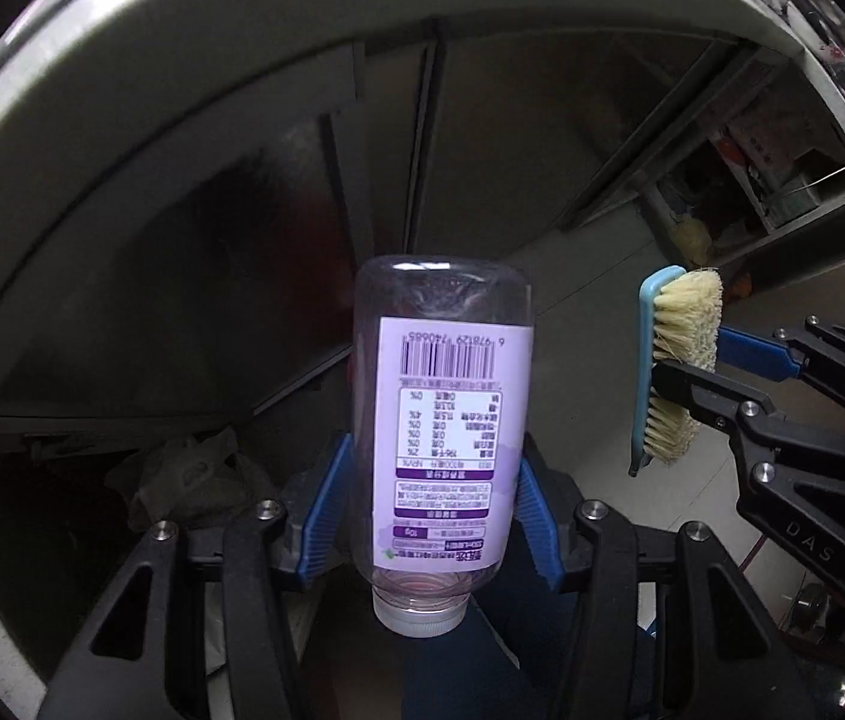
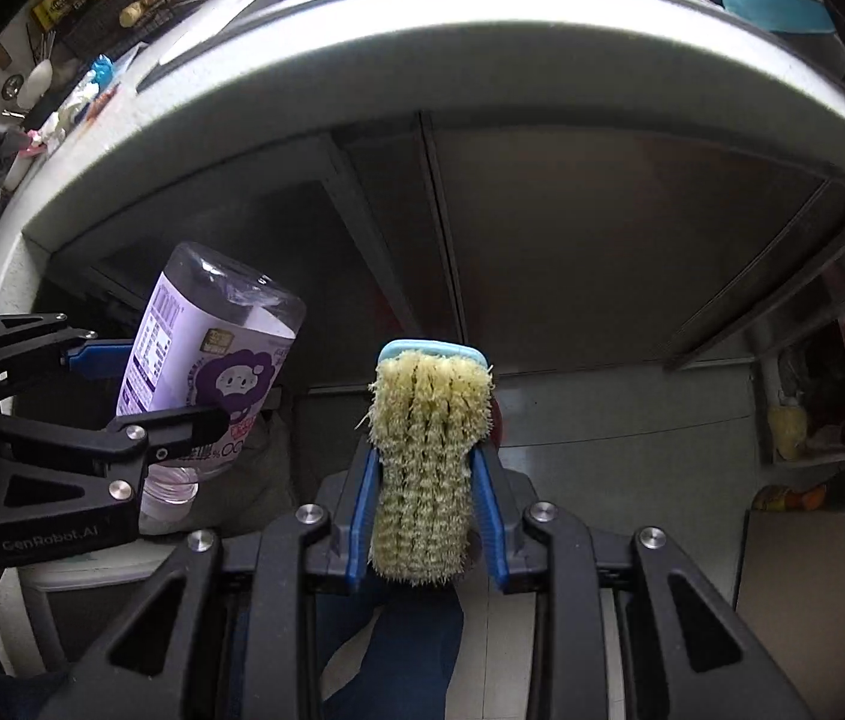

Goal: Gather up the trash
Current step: 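Lift the bottle and brush and lower them toward the red bin, then open the left gripper over the red bin while right drops the brush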

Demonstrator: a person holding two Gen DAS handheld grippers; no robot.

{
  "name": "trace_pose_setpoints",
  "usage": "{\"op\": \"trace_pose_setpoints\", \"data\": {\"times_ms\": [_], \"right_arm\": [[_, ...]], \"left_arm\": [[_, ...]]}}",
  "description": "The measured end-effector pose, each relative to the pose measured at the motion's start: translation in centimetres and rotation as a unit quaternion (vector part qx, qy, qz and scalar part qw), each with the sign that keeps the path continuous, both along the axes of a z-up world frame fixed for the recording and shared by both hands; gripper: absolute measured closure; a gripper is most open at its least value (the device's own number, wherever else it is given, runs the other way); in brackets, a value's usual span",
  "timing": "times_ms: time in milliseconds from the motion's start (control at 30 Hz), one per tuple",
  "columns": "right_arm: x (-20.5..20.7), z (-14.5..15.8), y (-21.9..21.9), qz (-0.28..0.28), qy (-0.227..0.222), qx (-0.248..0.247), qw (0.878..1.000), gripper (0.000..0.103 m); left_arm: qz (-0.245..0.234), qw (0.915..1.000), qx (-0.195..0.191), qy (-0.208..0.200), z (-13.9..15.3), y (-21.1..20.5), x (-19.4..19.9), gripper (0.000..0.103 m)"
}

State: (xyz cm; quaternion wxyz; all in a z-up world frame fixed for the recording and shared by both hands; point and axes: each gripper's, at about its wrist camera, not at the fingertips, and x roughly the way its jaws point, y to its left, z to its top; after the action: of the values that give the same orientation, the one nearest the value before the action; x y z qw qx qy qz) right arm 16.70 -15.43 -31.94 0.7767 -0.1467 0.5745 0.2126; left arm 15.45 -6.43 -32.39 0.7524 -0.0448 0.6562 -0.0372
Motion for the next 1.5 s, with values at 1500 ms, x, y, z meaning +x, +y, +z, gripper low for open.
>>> {"op": "trace_pose_setpoints", "data": {"times_ms": [1500], "right_arm": [[5.6,-15.2,-2.1,0.002,0.060,0.002,0.998,0.075]], "left_arm": [[0.018,0.9992,0.023,0.028,-15.2,0.9,3.5,0.017]]}}
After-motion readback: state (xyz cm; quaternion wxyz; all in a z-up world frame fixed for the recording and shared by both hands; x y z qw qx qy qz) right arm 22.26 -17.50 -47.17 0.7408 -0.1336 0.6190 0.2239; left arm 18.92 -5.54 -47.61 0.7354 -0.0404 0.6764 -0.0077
